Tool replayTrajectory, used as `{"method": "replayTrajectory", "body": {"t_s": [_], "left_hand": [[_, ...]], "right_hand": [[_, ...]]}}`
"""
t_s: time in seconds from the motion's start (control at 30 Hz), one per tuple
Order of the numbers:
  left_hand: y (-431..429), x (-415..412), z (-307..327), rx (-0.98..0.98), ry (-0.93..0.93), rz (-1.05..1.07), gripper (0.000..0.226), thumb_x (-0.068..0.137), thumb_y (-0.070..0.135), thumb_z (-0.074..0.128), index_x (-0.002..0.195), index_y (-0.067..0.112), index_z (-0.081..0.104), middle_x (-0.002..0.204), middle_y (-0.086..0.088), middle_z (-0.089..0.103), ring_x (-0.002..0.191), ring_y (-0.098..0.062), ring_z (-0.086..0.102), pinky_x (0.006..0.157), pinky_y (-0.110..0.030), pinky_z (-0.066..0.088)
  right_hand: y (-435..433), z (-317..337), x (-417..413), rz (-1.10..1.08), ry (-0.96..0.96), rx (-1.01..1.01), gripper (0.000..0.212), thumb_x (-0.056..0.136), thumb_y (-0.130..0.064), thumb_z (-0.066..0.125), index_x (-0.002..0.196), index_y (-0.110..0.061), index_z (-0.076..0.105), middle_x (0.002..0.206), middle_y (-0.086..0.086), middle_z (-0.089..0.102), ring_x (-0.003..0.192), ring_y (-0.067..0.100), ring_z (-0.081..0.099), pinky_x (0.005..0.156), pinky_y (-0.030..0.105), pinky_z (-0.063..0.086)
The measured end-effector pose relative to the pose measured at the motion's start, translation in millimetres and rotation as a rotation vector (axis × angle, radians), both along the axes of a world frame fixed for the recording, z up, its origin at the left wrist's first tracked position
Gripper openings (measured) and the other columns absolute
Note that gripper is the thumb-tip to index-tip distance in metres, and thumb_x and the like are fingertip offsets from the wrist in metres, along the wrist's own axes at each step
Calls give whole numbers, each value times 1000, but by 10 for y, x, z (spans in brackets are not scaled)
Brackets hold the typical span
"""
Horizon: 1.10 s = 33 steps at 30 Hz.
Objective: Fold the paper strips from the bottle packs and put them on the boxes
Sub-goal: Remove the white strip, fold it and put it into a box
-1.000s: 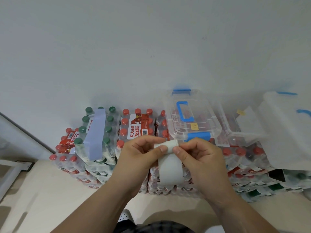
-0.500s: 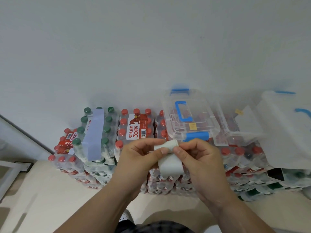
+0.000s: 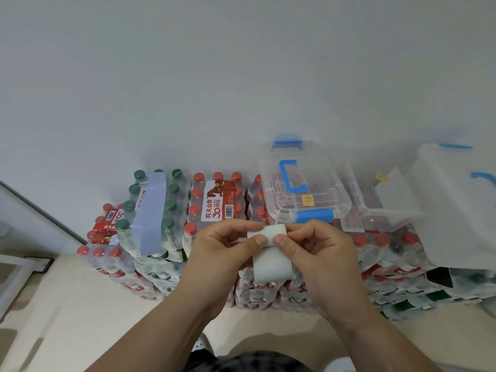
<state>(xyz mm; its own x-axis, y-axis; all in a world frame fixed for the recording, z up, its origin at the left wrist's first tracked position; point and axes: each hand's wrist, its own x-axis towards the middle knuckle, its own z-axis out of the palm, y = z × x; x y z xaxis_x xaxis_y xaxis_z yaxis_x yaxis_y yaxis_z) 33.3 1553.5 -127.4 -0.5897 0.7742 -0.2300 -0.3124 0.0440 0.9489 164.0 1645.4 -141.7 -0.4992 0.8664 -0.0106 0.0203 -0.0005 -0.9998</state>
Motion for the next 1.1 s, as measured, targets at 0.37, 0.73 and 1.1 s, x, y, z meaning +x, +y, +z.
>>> {"method": "replayTrajectory", "body": {"t_s": [0.37,0.73,1.1], "left_hand": [[-12,20,19,16,-50,10,23,77,-3,73,90,15,77,90,-13,76,73,-20,72,55,-24,56],[-9,27,1,36,-111,12,18,72,12,73,89,11,77,92,-18,75,80,-31,75,61,-32,59],[85,-99,-9,-27,-26,-20,17,76,-10,74,88,2,74,87,-14,76,81,-31,74,68,-33,61]], "right_hand": [[8,8,4,-7,46,-24,12,78,-5,80,75,-10,70,94,-1,79,89,18,77,75,28,63],[2,9,13,3,11,-47,10,82,-4,79,77,-10,72,91,4,79,87,20,77,74,28,62],[74,75,-42,-27,-69,-78,8,84,-11,78,78,-10,74,87,2,79,81,18,76,70,26,60]]}}
